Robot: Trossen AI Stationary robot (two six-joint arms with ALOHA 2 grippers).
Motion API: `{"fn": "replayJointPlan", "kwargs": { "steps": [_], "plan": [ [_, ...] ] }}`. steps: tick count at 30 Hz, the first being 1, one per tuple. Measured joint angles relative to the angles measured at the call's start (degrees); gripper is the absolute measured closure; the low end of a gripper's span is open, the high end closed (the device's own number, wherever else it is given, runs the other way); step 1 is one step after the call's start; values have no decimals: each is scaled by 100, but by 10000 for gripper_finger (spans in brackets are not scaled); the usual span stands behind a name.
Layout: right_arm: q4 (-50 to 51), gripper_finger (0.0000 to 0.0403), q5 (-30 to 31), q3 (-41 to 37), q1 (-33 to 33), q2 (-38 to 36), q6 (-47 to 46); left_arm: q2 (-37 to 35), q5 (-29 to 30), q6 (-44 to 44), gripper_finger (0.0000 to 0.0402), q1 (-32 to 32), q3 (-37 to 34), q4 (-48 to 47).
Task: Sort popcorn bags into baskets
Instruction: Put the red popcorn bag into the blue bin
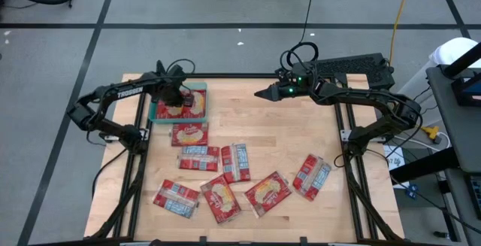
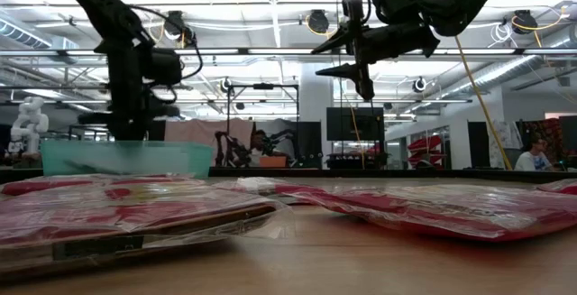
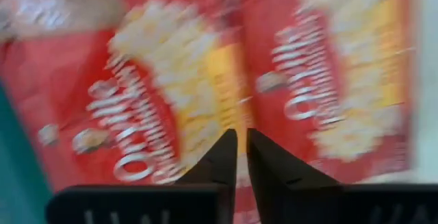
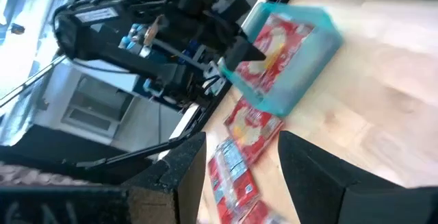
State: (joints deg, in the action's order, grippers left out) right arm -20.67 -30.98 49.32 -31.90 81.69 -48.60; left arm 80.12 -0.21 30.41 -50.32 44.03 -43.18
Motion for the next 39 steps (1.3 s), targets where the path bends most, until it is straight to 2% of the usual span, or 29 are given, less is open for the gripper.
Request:
{"fn": "replayJointPlan", "kwargs": {
  "steps": [6,14,19,25,32,39],
  "plan": [
    [-3,229,-88,0,6,-2,-170,2,426,-112,397,-61,-138,-424],
    [-2,229,-88,0,7,0,-172,2,1215,111,383,-66,-138,-1098],
    [-1,229,-88,0,7,0,-172,-164,1100,155,392,-9,-49,-1021],
    [-2,229,-88,0,7,0,-170,-188,613,-273,397,210,-156,417],
    [-2,229,-88,0,12,0,-173,258,715,-153,396,-12,-421,345],
    [0,229,-100,0,13,-1,-236,-44,1125,-178,396,-174,-325,-227]
  ]
}}
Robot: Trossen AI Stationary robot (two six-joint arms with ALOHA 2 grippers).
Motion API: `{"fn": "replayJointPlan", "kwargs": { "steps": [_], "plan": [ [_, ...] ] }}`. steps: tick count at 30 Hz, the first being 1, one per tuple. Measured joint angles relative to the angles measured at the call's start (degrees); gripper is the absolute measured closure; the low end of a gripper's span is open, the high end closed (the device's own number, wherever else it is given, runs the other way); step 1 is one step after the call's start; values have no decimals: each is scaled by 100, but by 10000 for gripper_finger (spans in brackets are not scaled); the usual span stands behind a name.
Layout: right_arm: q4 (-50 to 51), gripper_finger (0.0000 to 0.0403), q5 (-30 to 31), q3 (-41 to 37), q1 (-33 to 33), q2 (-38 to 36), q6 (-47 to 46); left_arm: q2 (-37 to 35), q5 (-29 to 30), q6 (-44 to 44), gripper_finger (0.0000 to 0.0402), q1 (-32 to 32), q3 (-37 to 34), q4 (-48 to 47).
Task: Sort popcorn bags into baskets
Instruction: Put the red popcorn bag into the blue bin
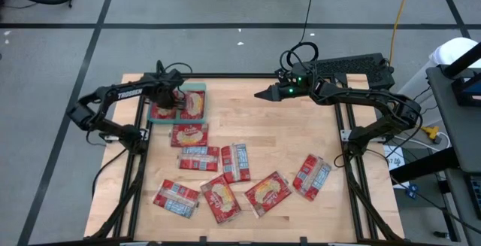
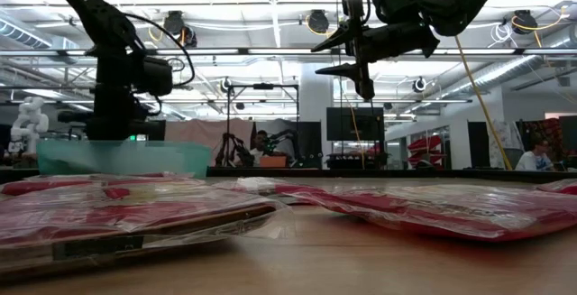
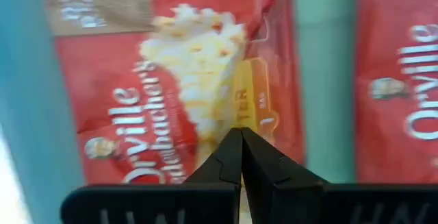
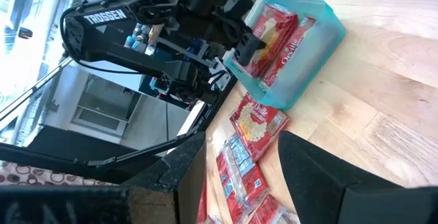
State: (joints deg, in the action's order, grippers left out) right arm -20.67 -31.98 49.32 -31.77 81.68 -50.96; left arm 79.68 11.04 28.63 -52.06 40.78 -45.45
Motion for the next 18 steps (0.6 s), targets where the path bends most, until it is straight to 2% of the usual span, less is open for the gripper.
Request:
{"fn": "replayJointPlan", "kwargs": {
  "steps": [8,14,18],
  "plan": [
    [0,229,19,0,0,0,51,-462,-15,-16,396,-80,17,-224],
    [0,229,28,0,0,0,65,-1201,-696,48,396,-30,26,-93],
    [0,229,32,0,0,-1,63,-1804,-1257,-231,396,304,26,-35]
  ]
}}
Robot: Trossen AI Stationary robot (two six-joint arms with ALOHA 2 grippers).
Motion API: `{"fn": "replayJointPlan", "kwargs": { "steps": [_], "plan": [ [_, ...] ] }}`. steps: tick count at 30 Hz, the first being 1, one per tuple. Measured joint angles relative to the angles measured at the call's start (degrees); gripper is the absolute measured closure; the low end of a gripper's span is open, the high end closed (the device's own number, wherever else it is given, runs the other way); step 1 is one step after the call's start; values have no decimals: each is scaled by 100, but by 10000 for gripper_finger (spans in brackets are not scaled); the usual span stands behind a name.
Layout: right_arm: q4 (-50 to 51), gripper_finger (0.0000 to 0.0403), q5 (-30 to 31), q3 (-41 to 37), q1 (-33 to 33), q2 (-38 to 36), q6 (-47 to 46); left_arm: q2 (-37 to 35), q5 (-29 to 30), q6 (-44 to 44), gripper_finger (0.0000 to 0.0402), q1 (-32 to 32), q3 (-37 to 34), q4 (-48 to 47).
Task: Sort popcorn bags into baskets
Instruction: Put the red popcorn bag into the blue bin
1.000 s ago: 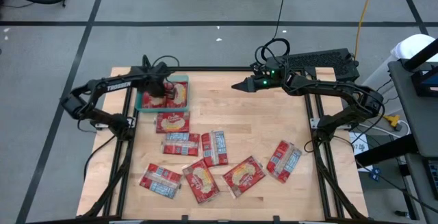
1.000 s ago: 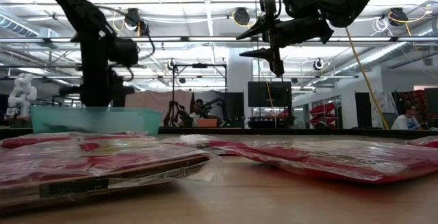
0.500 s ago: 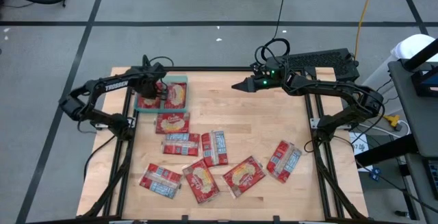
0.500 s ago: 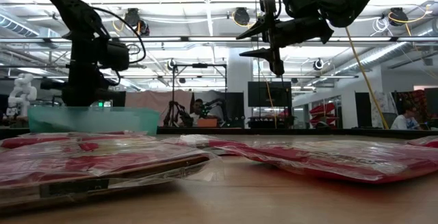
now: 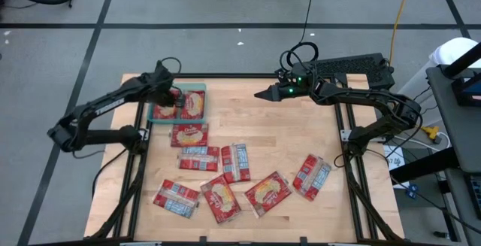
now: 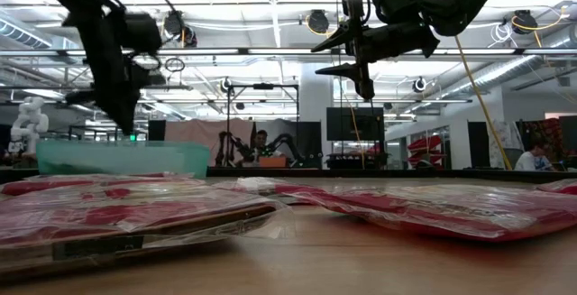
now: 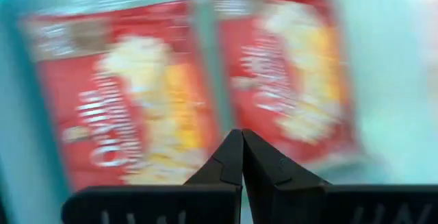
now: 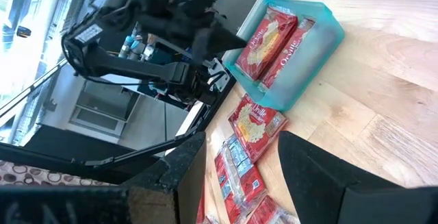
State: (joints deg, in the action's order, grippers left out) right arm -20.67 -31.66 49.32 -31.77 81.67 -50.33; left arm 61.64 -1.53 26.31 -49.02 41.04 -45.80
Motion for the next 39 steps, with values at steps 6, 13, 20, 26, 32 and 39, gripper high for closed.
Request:
{"fn": "replayJointPlan", "kwargs": {
  "steps": [6,13,20,26,32,39],
  "plan": [
    [0,229,4,0,0,0,-6,-853,-1121,-511,396,1028,7,-191],
    [-1,229,16,0,98,1,-283,-1395,-1212,-398,382,2660,7,-714],
    [-2,229,119,0,465,0,-628,-1398,-1203,569,305,3833,-453,-856],
    [-4,229,519,0,1012,0,-889,-1398,-1974,2170,241,4631,-1180,-717],
    [-30,229,780,0,1322,0,-1010,-1398,-1241,1920,192,5730,-1610,360],
    [-95,229,754,0,1353,0,-969,-1068,-287,2561,124,6667,-1885,577]
  ]
}}
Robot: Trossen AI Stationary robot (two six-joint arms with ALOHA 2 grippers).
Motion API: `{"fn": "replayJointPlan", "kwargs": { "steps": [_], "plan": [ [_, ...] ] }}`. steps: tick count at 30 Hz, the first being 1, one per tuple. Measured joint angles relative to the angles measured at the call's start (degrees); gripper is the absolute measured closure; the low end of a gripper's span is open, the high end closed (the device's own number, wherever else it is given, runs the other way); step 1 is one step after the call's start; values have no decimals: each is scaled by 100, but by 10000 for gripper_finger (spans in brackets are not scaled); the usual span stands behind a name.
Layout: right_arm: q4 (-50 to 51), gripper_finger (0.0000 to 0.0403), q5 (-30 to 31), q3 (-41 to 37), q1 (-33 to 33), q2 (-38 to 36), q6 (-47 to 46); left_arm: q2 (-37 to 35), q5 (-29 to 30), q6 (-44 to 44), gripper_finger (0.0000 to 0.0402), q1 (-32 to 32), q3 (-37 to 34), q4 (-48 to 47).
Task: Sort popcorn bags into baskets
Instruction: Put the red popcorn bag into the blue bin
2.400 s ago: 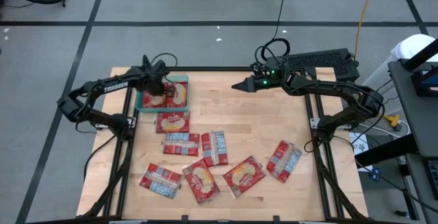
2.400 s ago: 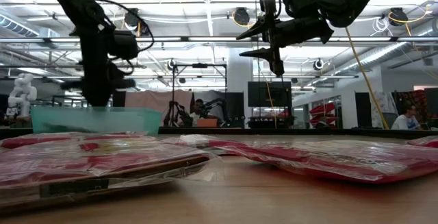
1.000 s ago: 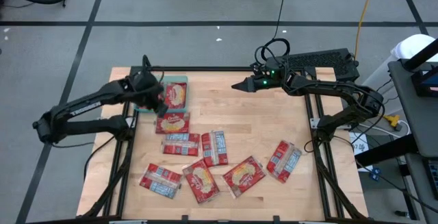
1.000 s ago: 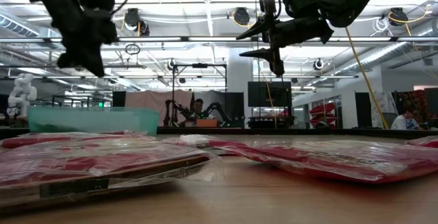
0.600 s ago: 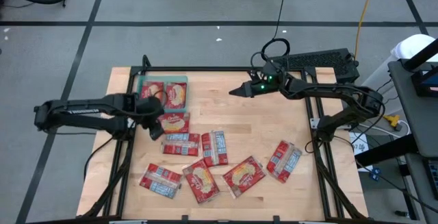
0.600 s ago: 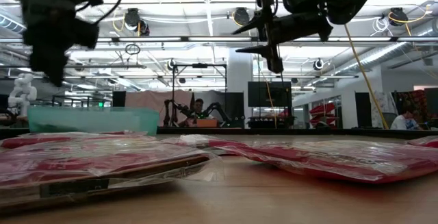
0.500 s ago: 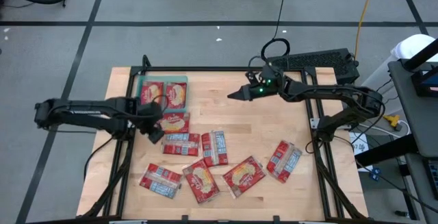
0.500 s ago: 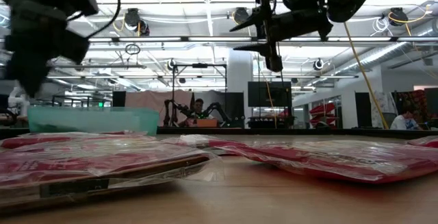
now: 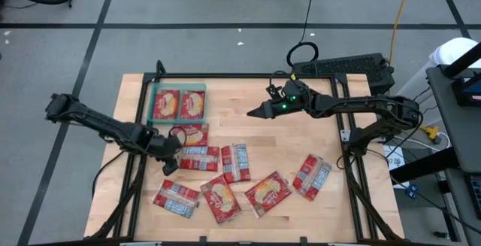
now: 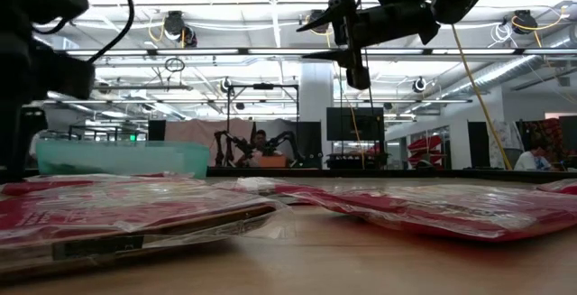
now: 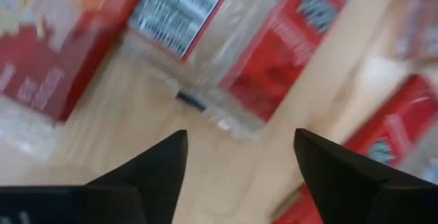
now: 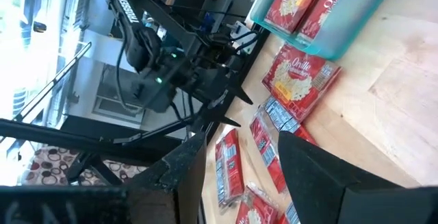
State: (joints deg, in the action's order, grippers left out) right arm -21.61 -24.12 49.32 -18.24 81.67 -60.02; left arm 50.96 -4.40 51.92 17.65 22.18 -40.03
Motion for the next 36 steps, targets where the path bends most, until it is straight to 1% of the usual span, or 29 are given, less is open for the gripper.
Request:
{"fn": "replayJointPlan", "kwargs": {
  "steps": [4,8,11,14,18,21,24,27,32,34,36],
  "plan": [
    [5,229,0,0,0,0,180,482,120,424,105,293,-103,166],
    [5,229,-11,0,-1,0,369,892,367,494,110,451,-99,460],
    [6,229,-16,0,-27,-2,414,1074,608,614,124,478,-64,602],
    [10,229,-139,0,-58,-2,421,1108,796,449,143,463,-88,849],
    [11,229,-281,0,-87,-2,515,1157,1071,221,172,454,-130,1688],
    [12,229,-303,0,-87,-2,541,1344,1267,177,187,447,-123,2075],
    [21,229,-308,0,-88,-2,543,1713,1326,162,205,410,-101,2346],
    [65,229,-315,0,-90,-2,569,2062,1426,-74,243,396,-97,2924],
    [111,229,-319,0,-44,-2,536,2419,1366,-435,335,220,-110,3970],
    [129,229,-319,0,6,-2,525,2463,1288,-436,375,128,-114,4210],
    [169,229,-319,0,53,-2,477,2444,1165,-486,393,48,-114,4264]
  ]
}}
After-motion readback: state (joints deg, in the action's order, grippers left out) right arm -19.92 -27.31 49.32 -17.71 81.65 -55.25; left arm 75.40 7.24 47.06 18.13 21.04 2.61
